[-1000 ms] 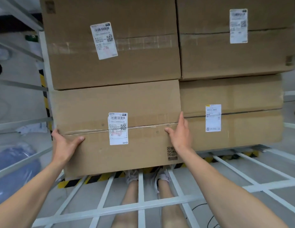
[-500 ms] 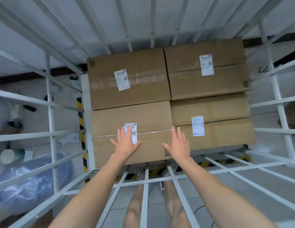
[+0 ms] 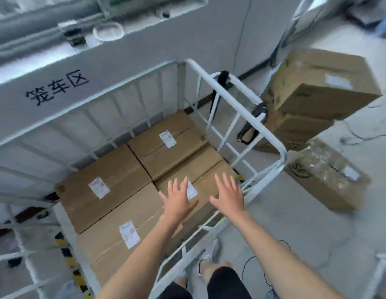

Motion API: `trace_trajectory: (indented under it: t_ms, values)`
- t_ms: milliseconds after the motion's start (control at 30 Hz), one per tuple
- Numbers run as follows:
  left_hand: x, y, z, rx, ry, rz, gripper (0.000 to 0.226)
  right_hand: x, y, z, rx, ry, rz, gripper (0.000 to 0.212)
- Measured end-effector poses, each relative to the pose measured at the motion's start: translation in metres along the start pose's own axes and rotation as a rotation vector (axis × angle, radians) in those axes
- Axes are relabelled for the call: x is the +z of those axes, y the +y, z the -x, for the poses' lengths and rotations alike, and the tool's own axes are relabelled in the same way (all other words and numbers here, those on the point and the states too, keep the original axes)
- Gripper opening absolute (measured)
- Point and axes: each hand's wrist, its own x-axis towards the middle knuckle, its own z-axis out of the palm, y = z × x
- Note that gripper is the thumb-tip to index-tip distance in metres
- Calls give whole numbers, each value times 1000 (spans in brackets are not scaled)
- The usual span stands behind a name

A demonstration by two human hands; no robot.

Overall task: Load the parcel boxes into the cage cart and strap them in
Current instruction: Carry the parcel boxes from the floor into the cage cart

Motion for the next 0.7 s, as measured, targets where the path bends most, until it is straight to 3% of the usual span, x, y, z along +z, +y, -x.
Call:
trace_trajectory:
  t_ms: [167, 333, 700]
  values:
    - [-6, 159, -12, 332, -66, -173, 92, -59, 110, 36, 222, 140, -163, 86]
    - [33, 304, -17, 550, -143, -295, 86, -85, 240, 68, 467, 237, -299, 87]
    - [159, 542, -32, 666, -278, -417, 82, -115, 492, 90, 717, 263, -563, 84]
